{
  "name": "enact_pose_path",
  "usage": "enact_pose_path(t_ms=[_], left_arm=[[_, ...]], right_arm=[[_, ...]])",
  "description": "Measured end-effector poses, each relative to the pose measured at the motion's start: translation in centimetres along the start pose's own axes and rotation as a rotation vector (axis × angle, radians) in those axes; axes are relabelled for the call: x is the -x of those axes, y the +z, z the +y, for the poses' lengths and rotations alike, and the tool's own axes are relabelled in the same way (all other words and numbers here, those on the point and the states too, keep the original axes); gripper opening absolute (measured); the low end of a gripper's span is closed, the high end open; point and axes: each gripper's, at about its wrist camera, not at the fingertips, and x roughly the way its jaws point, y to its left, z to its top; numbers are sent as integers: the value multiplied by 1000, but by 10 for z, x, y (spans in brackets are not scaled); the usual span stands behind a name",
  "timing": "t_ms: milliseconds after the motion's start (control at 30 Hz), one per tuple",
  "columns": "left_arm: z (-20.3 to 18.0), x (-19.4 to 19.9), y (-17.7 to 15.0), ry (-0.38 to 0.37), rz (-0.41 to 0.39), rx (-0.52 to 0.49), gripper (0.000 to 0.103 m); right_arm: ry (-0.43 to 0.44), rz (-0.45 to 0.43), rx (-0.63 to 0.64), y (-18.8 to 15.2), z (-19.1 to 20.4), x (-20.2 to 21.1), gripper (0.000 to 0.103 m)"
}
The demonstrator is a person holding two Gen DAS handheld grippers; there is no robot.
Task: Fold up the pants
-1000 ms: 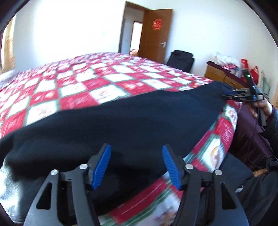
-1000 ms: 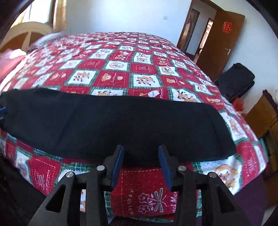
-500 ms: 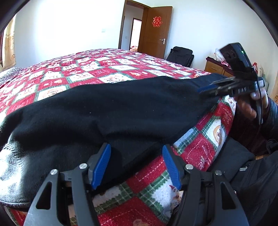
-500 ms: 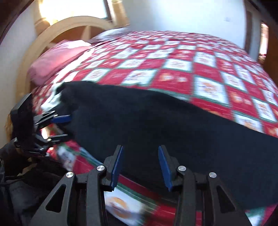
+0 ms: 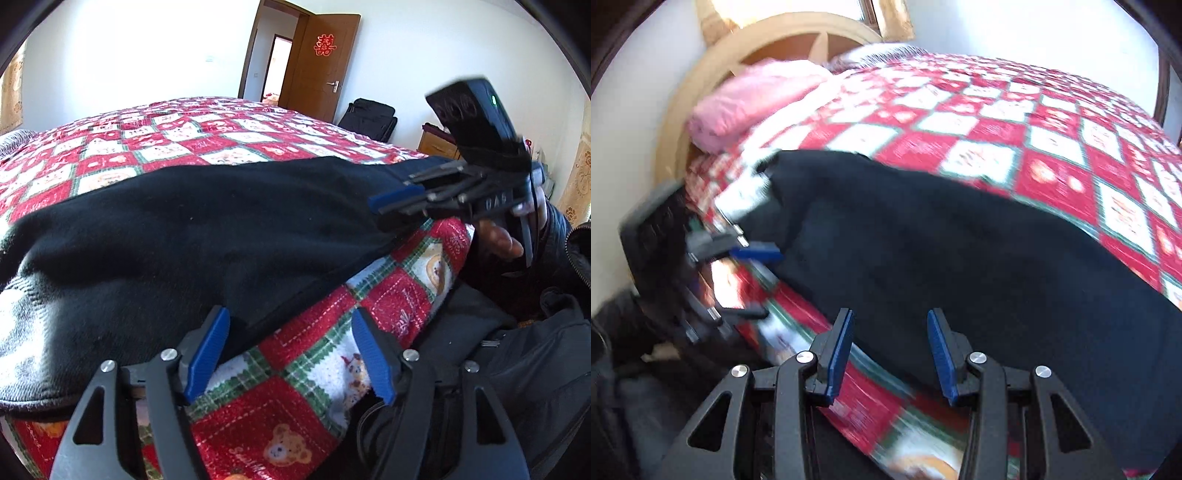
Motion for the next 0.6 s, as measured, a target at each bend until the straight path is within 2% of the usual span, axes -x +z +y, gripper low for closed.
enact_pose_path(t_ms=[33, 133, 167, 233, 333, 400, 467, 533, 600], left_arm=[[-1, 0, -1, 1, 5, -4, 72], [-3, 8, 1, 10, 1, -22, 72], [-4, 13, 3, 27, -12, -31, 72], [-2, 24, 9, 56, -58, -48, 72], [12, 35, 26, 81, -137, -7, 84], [23, 28, 34, 90, -158, 14, 86], [37, 15, 35, 88, -147, 66, 86], [45, 6, 31, 42, -121, 130, 86], [47, -3, 25, 27, -65, 128, 86]], right_arm=[[21, 8, -4, 4, 3, -7, 43], [14, 123, 15, 6, 14, -40, 43], [4, 119, 46, 6, 19, -41, 43], [47, 120, 46, 12, 19, -37, 43], [103, 55, -38, 42, 6, -26, 43], [108, 8, -97, 68, -3, -23, 43], [128, -12, -149, 95, -9, -31, 43], [148, -5, -194, 119, -13, -45, 43], [187, 22, -256, 134, -19, -59, 43]])
